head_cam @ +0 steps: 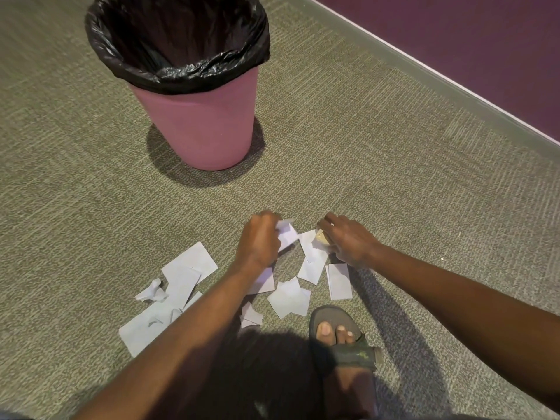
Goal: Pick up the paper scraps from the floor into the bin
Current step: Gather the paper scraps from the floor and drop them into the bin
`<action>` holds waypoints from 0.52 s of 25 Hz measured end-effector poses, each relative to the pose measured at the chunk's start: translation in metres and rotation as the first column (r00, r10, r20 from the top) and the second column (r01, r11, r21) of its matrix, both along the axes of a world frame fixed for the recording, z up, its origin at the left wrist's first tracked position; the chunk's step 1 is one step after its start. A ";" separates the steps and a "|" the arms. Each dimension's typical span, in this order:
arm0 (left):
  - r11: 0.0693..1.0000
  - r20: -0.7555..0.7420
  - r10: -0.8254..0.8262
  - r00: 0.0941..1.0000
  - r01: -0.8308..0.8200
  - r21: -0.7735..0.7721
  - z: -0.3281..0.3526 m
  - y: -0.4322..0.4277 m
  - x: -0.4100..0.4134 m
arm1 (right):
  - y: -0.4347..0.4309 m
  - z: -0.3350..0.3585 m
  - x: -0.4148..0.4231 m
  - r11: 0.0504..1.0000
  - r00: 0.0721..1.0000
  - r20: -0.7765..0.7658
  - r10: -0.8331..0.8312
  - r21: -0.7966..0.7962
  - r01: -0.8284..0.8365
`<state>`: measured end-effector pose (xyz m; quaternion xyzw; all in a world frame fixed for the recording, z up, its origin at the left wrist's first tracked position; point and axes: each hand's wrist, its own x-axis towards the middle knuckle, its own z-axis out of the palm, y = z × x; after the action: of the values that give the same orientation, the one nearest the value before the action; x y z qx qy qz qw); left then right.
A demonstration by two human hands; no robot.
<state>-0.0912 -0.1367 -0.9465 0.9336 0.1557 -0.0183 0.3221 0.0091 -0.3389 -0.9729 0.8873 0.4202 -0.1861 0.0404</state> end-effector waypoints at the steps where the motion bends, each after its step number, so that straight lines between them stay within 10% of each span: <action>1: 0.999 0.047 0.039 0.998 -0.037 -0.028 0.014 0.007 0.007 | 0.001 0.001 0.002 1.000 1.000 -0.018 -0.012 0.003 0.012; 13: 0.976 0.343 0.187 0.921 -0.136 -0.168 0.150 0.068 0.031 | 0.007 0.000 0.013 0.994 1.000 0.003 -0.030 -0.102 0.030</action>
<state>-0.0598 -0.0691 -0.7967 0.8803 0.1695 0.1672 0.4103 0.0223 -0.3318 -0.9728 0.8903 0.3968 -0.2074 0.0832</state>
